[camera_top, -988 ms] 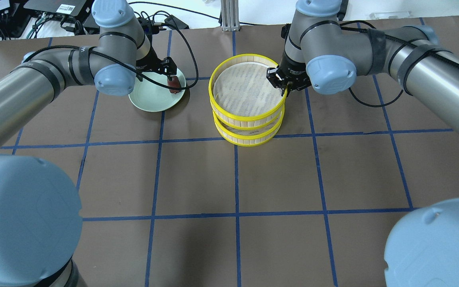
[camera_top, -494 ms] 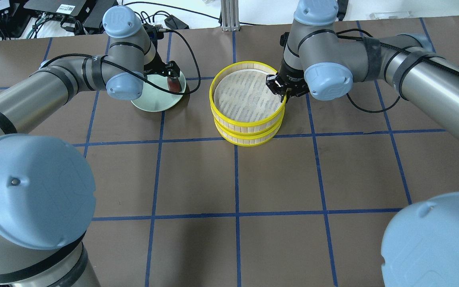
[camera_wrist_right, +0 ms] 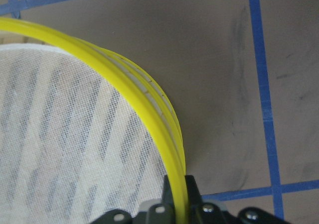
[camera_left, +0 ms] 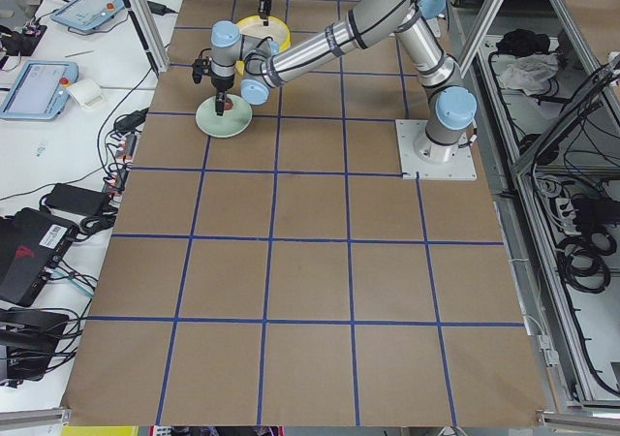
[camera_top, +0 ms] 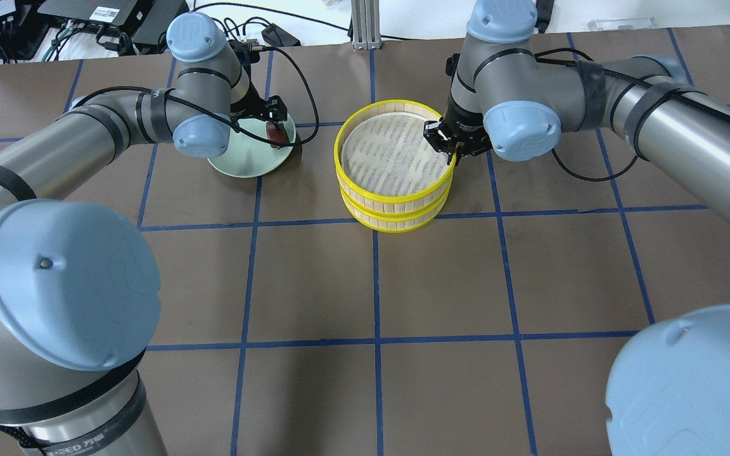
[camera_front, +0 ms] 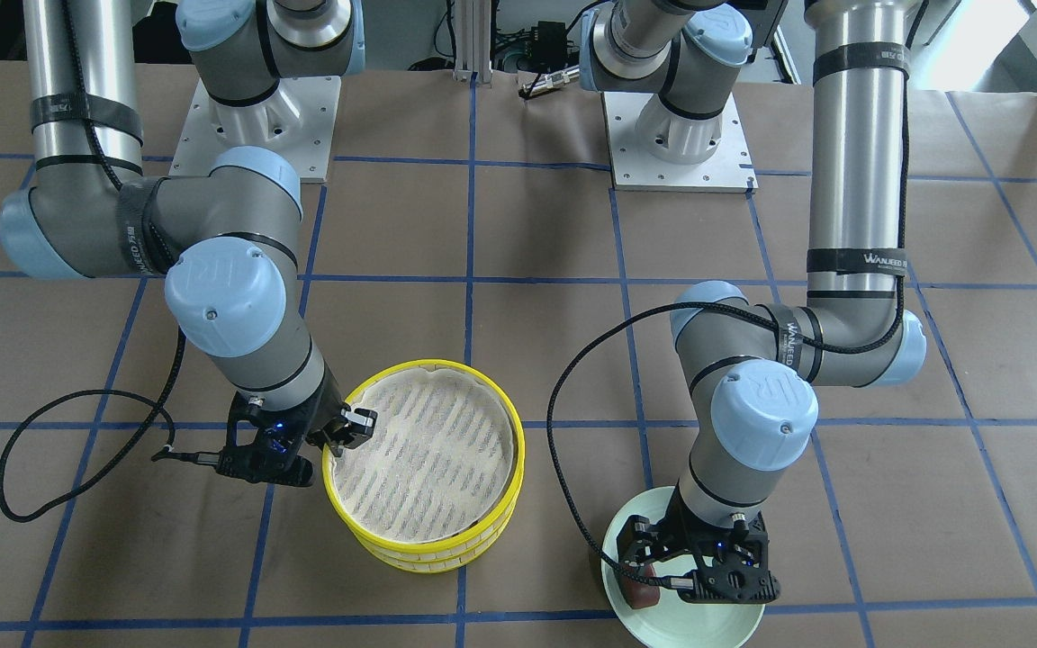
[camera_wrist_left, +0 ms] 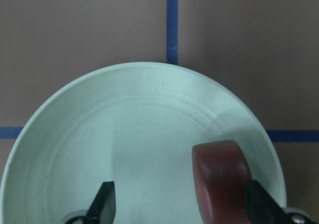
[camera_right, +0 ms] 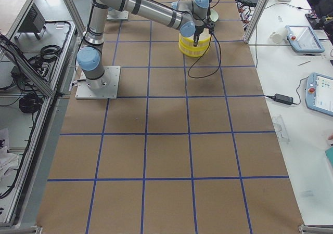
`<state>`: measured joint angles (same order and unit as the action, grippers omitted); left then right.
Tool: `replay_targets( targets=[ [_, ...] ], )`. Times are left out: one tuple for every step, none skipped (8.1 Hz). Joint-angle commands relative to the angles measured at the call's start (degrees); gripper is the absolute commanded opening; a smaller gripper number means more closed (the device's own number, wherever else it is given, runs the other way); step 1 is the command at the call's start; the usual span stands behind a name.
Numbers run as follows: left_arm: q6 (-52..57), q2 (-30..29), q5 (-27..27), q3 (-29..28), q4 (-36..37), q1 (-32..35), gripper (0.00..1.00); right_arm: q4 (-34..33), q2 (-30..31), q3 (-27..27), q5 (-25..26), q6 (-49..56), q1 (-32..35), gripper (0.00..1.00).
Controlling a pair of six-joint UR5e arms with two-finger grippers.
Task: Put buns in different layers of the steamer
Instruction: 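Grasp the brown bun with the left gripper while the right gripper releases and rises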
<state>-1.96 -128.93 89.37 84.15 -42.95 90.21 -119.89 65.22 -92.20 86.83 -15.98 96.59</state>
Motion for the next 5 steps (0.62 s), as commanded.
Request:
replay_targets(
  targets=[
    [-3.49, -1.23, -0.95, -0.12, 0.06, -0.03, 0.88, 0.01, 0.0, -0.61, 0.01, -0.01, 0.0, 0.0],
    [-3.49, -1.23, -0.95, -0.21, 0.06, -0.03, 0.88, 0.01, 0.0, -0.61, 0.01, -0.01, 0.0, 0.0],
    [-3.4, -1.15, -0.95, -0.3, 0.06, -0.03, 0.88, 0.09, 0.0, -0.61, 0.09, 0.08, 0.0, 0.0],
    [-3.4, -1.14, -0.87, -0.39, 0.06, -0.03, 0.89, 0.1, 0.0, -0.61, 0.09, 0.08, 0.0, 0.0],
    [-3.14, -0.62, -0.69, -0.65, 0.06, -0.03, 0.91, 0.1, 0.0, -0.61, 0.18, 0.08, 0.0, 0.06]
  ],
)
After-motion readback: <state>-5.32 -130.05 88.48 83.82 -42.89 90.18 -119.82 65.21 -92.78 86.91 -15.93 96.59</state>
